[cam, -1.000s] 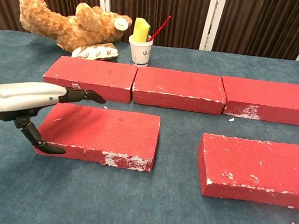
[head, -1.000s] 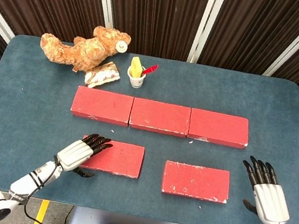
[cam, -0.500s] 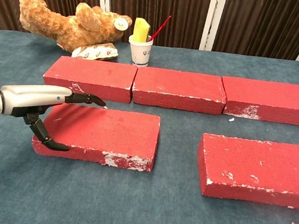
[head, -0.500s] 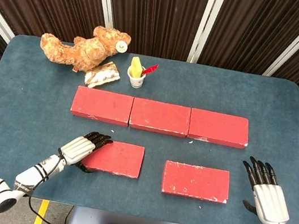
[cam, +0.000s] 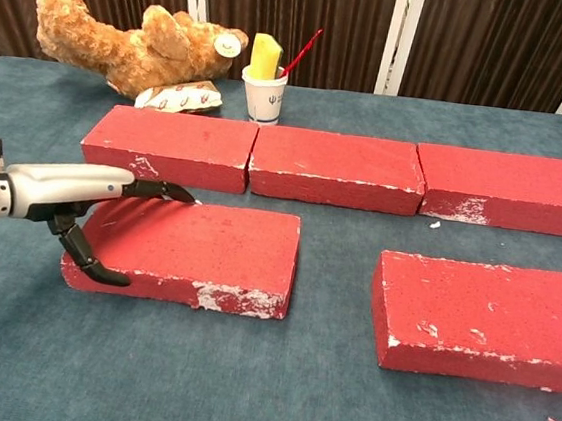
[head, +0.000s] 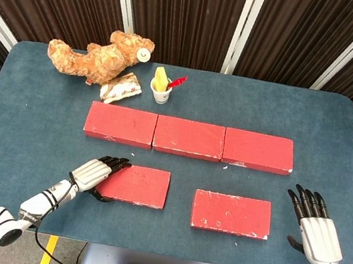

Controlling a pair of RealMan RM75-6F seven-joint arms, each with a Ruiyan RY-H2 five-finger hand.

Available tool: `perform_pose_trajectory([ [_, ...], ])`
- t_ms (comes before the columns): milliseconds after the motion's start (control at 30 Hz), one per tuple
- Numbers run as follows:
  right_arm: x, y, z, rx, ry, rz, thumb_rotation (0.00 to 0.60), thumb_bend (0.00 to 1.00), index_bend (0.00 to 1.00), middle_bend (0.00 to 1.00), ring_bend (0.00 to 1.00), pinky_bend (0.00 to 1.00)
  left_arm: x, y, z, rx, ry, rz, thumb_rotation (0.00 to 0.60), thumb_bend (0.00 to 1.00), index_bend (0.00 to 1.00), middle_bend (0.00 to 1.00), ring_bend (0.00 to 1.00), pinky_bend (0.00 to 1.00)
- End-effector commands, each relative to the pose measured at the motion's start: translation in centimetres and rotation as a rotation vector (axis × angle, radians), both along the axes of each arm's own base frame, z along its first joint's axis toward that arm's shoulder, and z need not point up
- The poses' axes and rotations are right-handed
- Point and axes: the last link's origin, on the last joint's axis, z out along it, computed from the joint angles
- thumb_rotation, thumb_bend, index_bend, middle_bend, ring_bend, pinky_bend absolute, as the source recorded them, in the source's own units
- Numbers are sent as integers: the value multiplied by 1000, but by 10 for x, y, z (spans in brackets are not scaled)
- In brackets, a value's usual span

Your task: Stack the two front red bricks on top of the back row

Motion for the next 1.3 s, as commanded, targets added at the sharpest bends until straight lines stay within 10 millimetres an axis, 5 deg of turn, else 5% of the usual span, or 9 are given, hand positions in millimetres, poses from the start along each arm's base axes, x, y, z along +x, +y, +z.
perform_pose_trajectory([
  [33, 0, 0, 1, -1, -3, -1, 600, 19, 0, 0, 0, 0, 1, 1, 1, 23, -20, -10, 600, 229, 0, 384, 625, 715],
  [200, 0, 0, 1, -1, -6, -2, 600, 24, 0, 0, 0, 0, 8, 6, 11, 69, -71, -29, 600, 238, 0, 551, 819, 920],
  [633, -4, -4, 3, -8, -4, -32, 600, 27, 0, 0, 0, 0, 64, 71, 57, 159, -127, -108, 600, 256, 0, 574, 881, 978],
  [867, -9, -11, 3, -26, 6, -68, 600, 29, 0, 0, 0, 0, 71, 117, 52, 198, -40, -129, 600, 255, 0, 596, 883, 975],
  [1300, -15, -20, 2, -54, 20, -126, 600, 29, 0, 0, 0, 0, 87, 154, 28, 139, -51, -127, 600, 254, 0, 608, 878, 957],
])
